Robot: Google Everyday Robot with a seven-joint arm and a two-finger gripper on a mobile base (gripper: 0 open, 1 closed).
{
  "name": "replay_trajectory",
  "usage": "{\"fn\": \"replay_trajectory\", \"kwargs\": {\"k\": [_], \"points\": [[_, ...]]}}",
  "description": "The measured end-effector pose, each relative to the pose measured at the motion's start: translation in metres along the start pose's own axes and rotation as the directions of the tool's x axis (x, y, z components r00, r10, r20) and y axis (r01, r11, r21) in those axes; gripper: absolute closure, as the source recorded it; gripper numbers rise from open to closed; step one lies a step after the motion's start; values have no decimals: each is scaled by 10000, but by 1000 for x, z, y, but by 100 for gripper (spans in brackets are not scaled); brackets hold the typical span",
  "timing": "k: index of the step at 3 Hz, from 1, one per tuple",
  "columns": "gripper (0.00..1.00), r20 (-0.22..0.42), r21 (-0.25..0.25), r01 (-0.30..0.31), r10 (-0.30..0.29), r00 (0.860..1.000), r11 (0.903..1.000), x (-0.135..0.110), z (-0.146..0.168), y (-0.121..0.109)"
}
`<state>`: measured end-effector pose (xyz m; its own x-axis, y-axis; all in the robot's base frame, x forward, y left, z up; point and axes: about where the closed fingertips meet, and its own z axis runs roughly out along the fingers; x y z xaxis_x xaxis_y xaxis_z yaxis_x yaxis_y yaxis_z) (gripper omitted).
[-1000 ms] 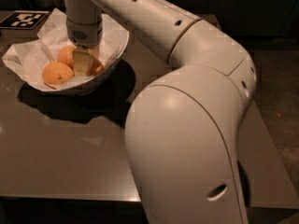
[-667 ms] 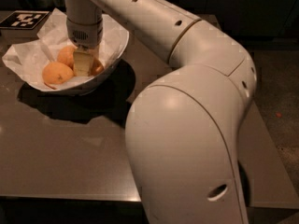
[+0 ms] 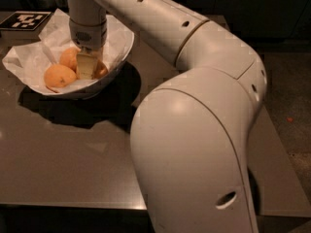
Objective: Pick orange from white bowl
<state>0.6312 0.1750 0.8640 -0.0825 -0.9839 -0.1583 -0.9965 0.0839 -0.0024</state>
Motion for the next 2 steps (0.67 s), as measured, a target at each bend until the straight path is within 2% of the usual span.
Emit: {"fn": "replay_trajectory", "kwargs": {"k": [1, 2], "points": [[100, -233, 810, 142, -123, 9997, 9966, -5, -11, 5], [100, -408, 1507, 367, -308, 9987, 9879, -10, -29, 16]]}}
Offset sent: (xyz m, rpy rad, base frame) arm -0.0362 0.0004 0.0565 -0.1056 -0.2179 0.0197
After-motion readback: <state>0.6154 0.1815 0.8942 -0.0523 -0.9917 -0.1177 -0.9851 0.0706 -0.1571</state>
